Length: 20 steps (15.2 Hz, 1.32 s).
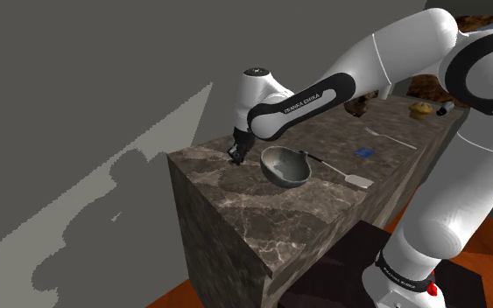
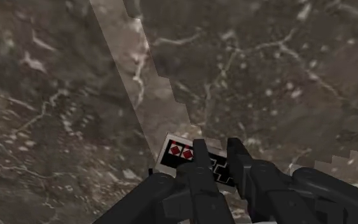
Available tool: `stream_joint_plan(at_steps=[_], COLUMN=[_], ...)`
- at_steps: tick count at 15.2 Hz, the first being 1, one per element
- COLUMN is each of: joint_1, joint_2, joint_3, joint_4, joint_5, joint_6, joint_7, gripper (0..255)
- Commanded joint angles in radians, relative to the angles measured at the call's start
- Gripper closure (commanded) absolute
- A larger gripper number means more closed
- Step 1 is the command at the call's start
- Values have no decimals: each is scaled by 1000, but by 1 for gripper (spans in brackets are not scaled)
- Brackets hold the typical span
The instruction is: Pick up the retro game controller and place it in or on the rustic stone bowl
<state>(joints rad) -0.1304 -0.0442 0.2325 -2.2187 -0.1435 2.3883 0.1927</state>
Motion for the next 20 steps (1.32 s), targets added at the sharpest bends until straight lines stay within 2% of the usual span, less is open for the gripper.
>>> stream_joint_plan(at_steps=[1,7,8,9,11,12,20], joint_1=[0,0,0,-4,-20,-25,-25], joint_2=[0,0,0,71,279,302,307], joint_3=[0,0,0,-14,-34,-31,-29], joint_4=[0,-1,-1,154,523,562,465], joint_5=[0,0,0,75,155,158,158], joint_6=[0,0,0,-193,-586,-624,-523], joint_7=[0,0,0,-70,-137,-140,-139], gripper=[255,255,0,0,0,0,0])
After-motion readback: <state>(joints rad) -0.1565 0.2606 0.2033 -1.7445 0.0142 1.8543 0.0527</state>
